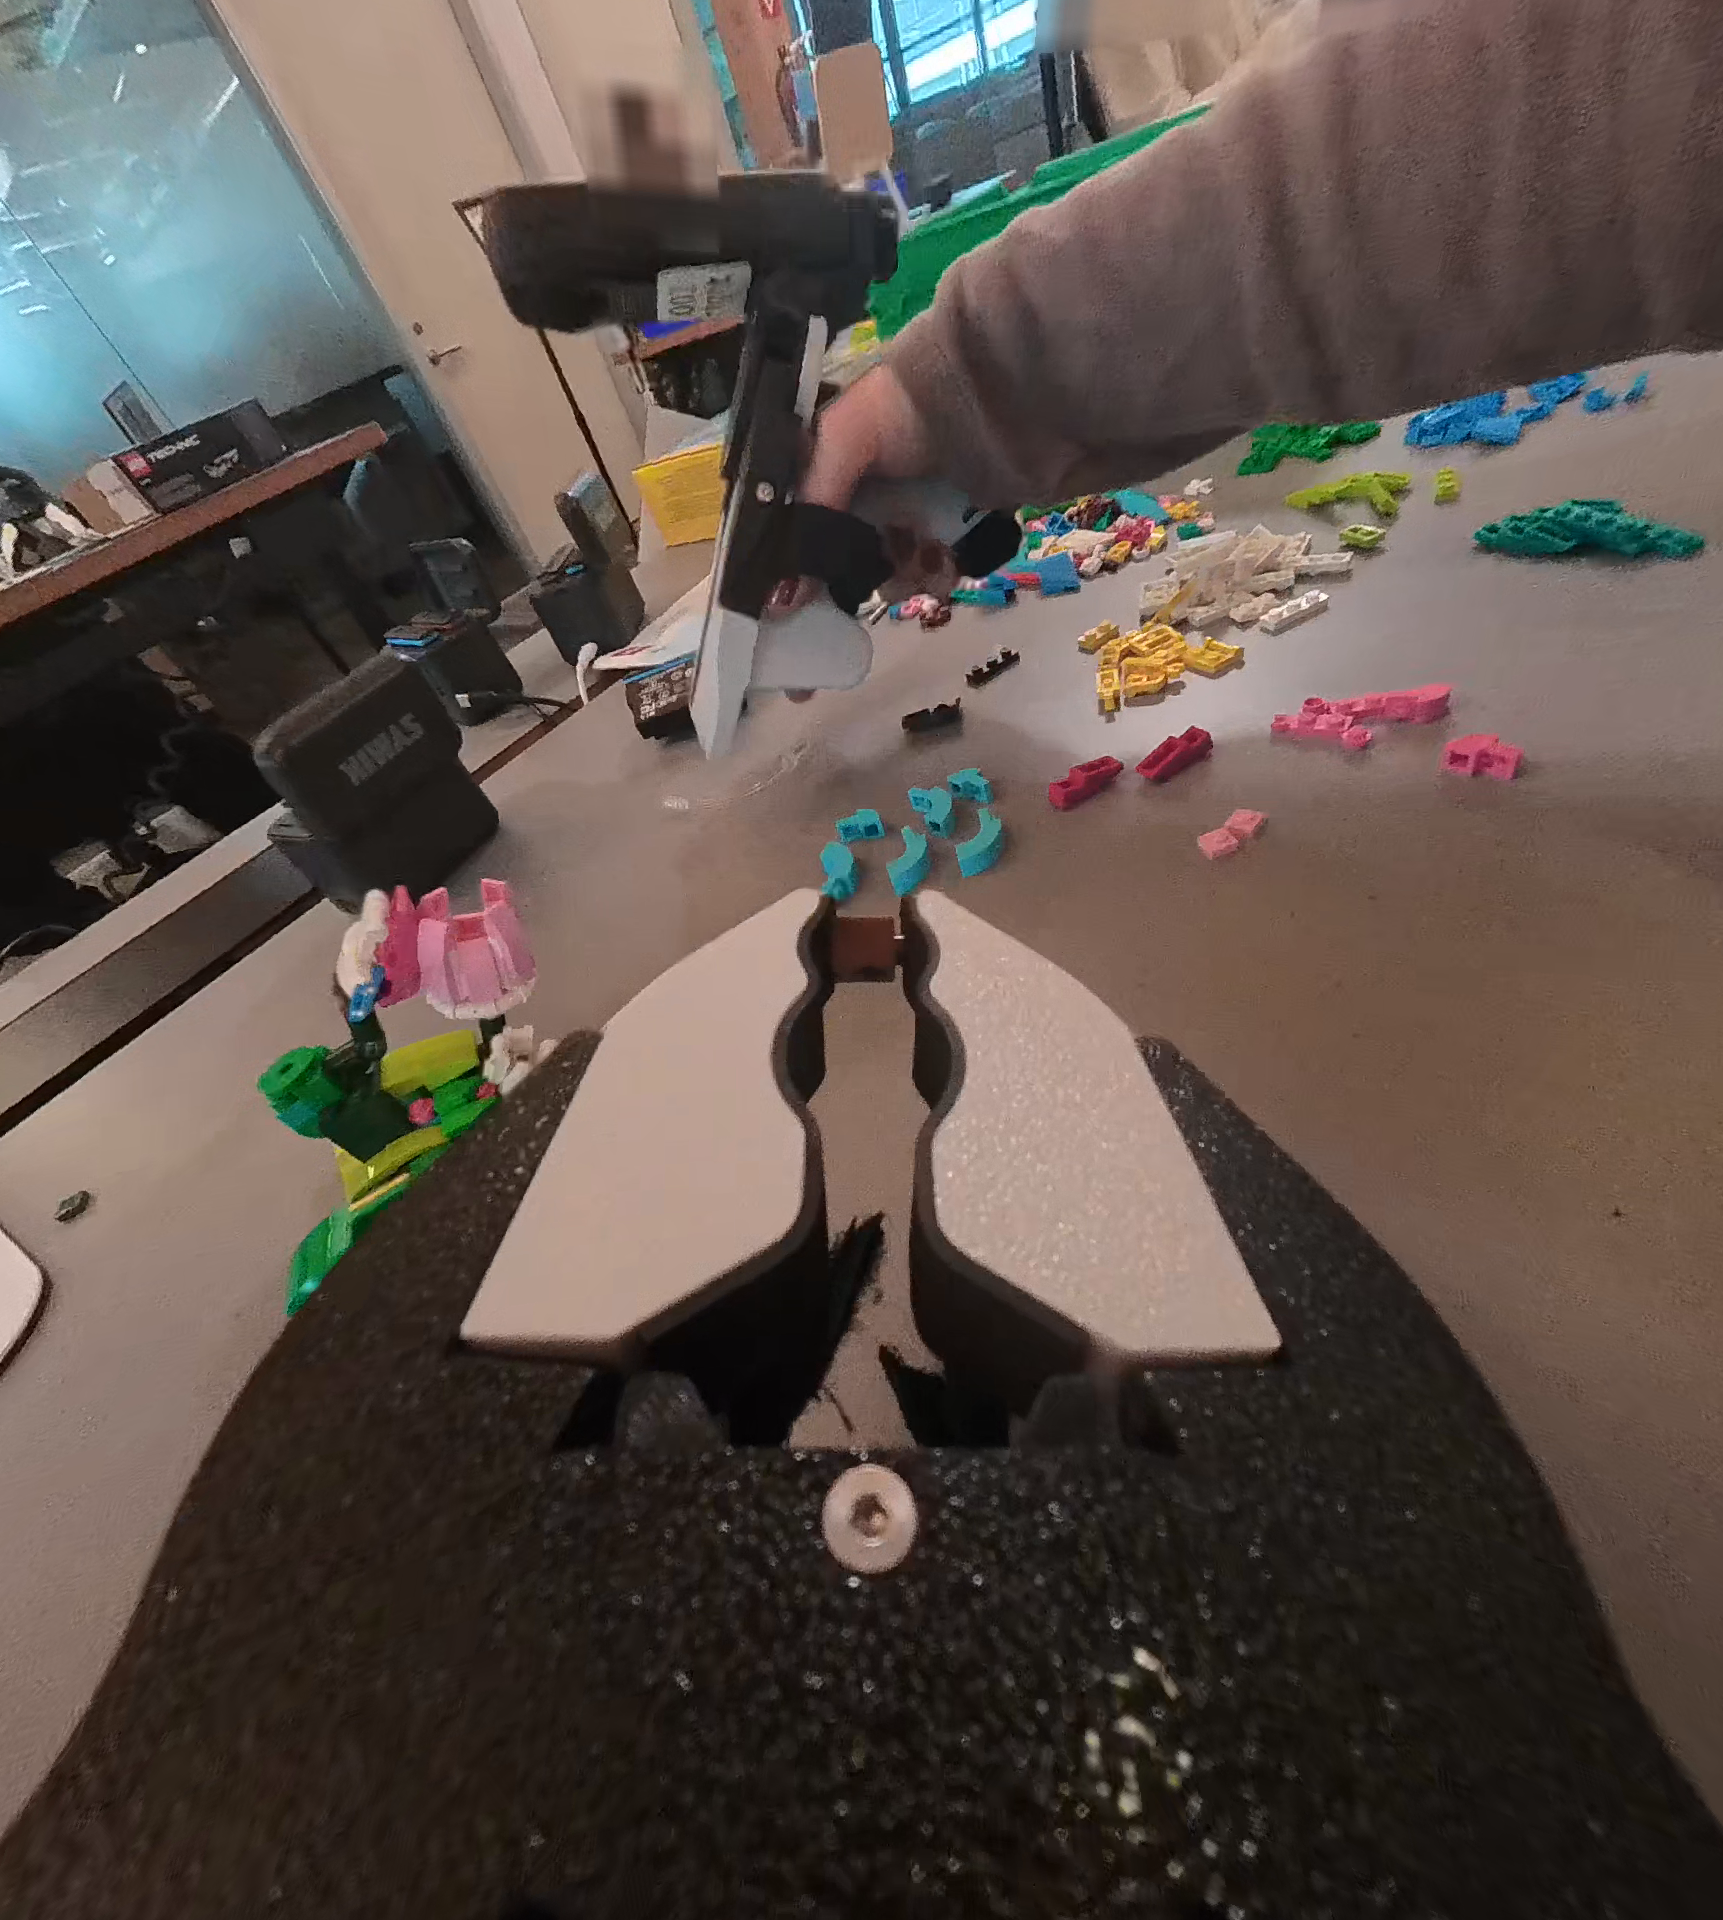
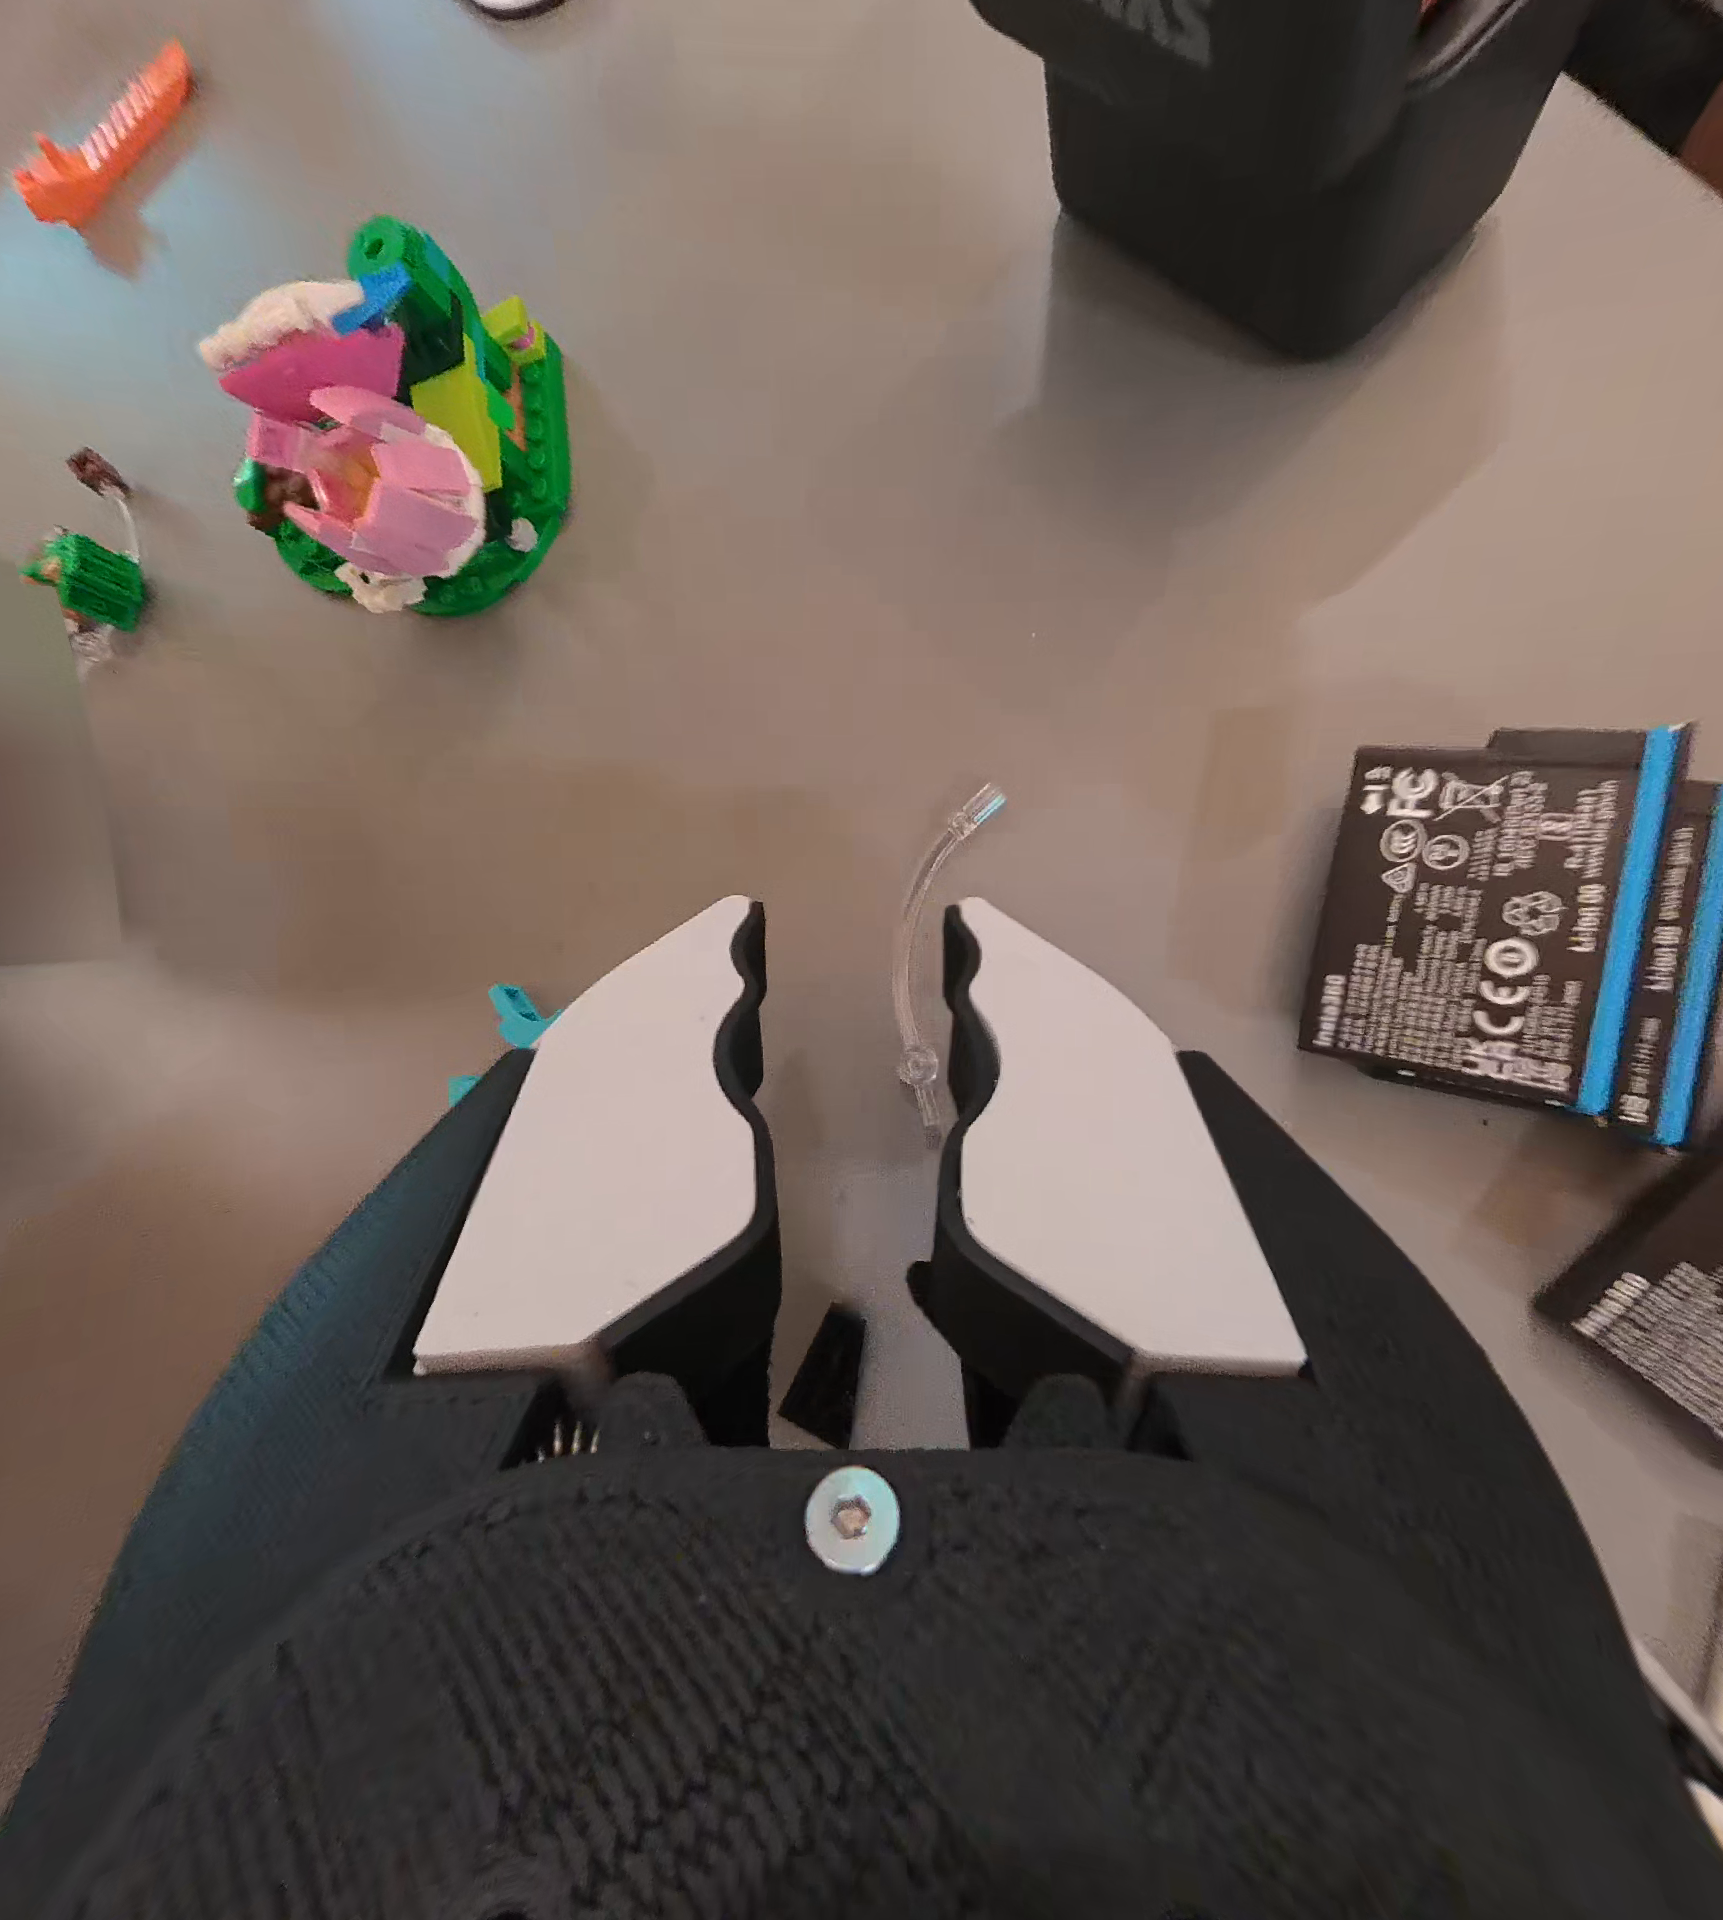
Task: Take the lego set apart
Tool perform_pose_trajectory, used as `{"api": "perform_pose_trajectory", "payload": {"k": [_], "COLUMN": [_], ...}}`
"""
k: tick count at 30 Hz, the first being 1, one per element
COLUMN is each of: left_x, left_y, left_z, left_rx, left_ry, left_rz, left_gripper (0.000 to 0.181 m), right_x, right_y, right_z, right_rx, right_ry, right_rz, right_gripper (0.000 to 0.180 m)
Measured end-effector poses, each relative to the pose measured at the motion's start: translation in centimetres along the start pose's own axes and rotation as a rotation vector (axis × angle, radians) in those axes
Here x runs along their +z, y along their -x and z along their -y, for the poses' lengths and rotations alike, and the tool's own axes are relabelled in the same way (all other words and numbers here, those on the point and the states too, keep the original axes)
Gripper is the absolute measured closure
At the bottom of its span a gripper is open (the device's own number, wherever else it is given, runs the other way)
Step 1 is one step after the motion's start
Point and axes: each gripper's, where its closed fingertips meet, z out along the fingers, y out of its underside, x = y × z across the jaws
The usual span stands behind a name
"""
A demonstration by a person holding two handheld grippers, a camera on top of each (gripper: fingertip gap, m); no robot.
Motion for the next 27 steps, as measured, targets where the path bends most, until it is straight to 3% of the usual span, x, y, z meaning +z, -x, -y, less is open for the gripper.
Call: {"api": "perform_pose_trajectory", "payload": {"k": [2, 5, 7, 10, 14, 16, 19, 23, 27], "left_x": [-0.2, -0.8, -0.7, -0.4, 0.7, 1.4, 2.1, 3.0, 2.5], "left_y": [-0.2, -0.6, -0.9, -2.3, -5.7, -6.5, -7.4, -7.0, -7.5], "left_z": [1.1, 2.3, 1.7, 1.1, 0.4, -1.7, -3.0, -4.8, -4.8], "left_rx": [-0.005, 0.024, 0.060, 0.033, -0.084, -0.079, -0.119, -0.083, -0.141], "left_ry": [-0.078, -0.166, -0.105, -0.019, 0.134, 0.295, 0.379, 0.513, 0.508], "left_rz": [-0.018, -0.028, -0.041, -0.131, -0.314, -0.341, -0.378, -0.342, -0.379], "left_gripper": [0.170, 0.170, 0.169, 0.169, 0.169, 0.169, 0.169, 0.133, 0.125], "right_x": [-0.9, -2.7, -4.1, -7.7, -12.8, -13.5, -13.5, -12.9, -13.0], "right_y": [0.9, 7.8, 12.6, 16.3, 17.1, 17.4, 17.9, 19.2, 19.6], "right_z": [0.8, 1.3, 0.0, -2.3, -5.9, -8.1, -10.7, -11.5, -12.1], "right_rx": [-0.072, -0.219, -0.345, -0.485, -0.428, -0.401, -0.397, -0.395, -0.415], "right_ry": [-0.044, -0.143, -0.175, -0.257, -0.387, -0.398, -0.401, -0.462, -0.489], "right_rz": [-0.035, 0.095, 0.134, 0.029, -0.114, -0.161, -0.222, -0.198, -0.213], "right_gripper": [0.148, 0.150, 0.150, 0.151, 0.154, 0.154, 0.156, 0.158, 0.158]}}
